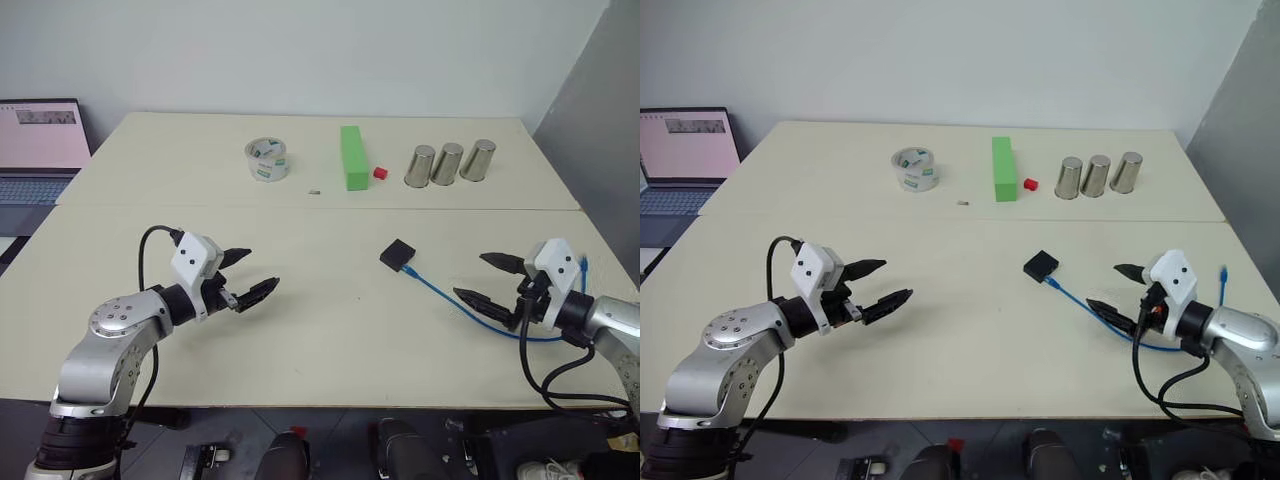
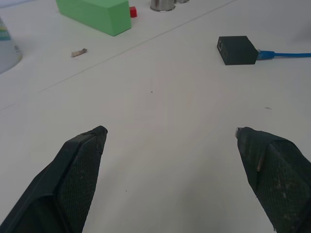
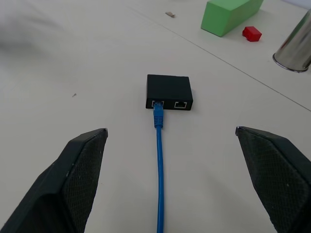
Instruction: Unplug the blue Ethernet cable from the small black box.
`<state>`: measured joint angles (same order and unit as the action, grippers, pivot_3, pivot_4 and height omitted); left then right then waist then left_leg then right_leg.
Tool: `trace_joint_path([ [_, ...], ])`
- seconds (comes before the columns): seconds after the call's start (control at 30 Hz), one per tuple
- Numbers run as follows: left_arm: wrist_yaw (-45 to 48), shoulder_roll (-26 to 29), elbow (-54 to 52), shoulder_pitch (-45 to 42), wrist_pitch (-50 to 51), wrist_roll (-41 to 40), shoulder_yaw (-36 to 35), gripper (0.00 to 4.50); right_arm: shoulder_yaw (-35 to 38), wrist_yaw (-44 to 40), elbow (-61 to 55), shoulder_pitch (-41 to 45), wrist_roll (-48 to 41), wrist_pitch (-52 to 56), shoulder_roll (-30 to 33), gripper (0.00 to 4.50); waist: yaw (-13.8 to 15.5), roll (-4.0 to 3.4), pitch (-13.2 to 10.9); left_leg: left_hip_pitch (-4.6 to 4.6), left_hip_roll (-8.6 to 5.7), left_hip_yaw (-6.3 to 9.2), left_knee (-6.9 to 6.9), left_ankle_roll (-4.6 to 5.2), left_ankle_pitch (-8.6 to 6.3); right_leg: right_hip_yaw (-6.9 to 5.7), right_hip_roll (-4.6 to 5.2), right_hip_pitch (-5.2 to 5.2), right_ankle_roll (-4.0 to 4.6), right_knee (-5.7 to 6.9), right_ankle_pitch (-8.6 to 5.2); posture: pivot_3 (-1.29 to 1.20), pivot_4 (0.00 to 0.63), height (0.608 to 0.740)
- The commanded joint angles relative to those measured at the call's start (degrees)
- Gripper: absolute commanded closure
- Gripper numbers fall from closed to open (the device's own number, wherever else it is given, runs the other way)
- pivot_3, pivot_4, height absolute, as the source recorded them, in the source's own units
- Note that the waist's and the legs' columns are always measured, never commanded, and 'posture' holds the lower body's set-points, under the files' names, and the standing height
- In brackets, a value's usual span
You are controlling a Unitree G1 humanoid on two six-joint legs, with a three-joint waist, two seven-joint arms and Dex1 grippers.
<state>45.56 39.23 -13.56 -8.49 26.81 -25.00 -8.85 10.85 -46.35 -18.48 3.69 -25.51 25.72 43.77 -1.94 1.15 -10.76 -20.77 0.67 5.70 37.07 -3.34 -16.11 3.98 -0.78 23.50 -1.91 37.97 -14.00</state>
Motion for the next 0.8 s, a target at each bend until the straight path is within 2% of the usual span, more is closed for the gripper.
trace_joint_path([
  [0.03, 2.4, 2.4, -4.6, -0.5, 2.2, -0.5, 2.6, 0.0, -2.3, 2.4, 1.6, 2.5, 2.6, -1.0, -2.0, 0.01, 0.0, 0.0, 0.0, 0.0, -0.01, -0.01, 0.01, 0.0, 0.0, 0.01, 0.0, 0.0, 0.0, 0.0, 0.0, 0.0, 0.15, 0.74],
  [0.33, 7.0, 2.3, -6.9, -4.0, 6.0, -5.6, 5.2, 0.0, -11.0, 3.9, 16.8, 12.4, 9.3, -5.4, -10.1, 0.01, -0.2, -0.02, 0.0, 0.0, 0.0, -0.02, 0.0, 0.0, 0.0, 0.01, -0.02, 0.04, 0.01, 0.03, 0.01, 0.0, 0.15, 0.74],
  [0.57, 6.9, 1.7, -6.0, -5.0, 6.3, -5.2, 5.9, 0.0, -15.8, 3.0, 29.3, 19.3, 13.6, -10.8, -15.4, 0.01, -0.4, -0.04, 0.0, -0.04, 0.01, -0.02, -0.01, 0.0, 0.0, 0.02, -0.03, 0.08, 0.03, 0.01, 0.0, 0.0, 0.15, 0.74],
  [0.67, 6.8, 1.5, -6.1, -4.8, 6.3, -5.2, 6.0, 0.0, -16.9, 2.2, 32.8, 20.9, 15.1, -12.5, -16.0, 0.47, -0.4, -0.05, 0.0, -0.03, 0.01, 0.0, -0.03, 0.0, 0.0, 0.01, -0.02, 0.08, 0.04, 0.02, 0.0, 0.0, 0.15, 0.74],
  [0.77, 6.7, 1.4, -5.9, -4.5, 6.1, -5.0, 6.0, 0.0, -17.2, 1.0, 34.8, 21.7, 16.1, -13.7, -15.7, 1.24, -0.4, -0.04, 0.0, -0.03, 0.01, -0.01, -0.01, 0.0, 0.0, 0.01, -0.02, 0.07, 0.04, 0.02, 0.0, 0.0, 0.15, 0.74],
  [0.8, 6.6, 1.3, -5.9, -4.5, 6.1, -4.9, 5.9, 0.0, -17.2, 0.6, 35.2, 22.0, 16.4, -13.9, -15.6, 1.37, -0.4, -0.04, 0.0, -0.03, 0.01, -0.02, -0.01, 0.0, 0.0, 0.02, -0.02, 0.07, 0.04, 0.02, 0.0, 0.0, 0.15, 0.74],
])
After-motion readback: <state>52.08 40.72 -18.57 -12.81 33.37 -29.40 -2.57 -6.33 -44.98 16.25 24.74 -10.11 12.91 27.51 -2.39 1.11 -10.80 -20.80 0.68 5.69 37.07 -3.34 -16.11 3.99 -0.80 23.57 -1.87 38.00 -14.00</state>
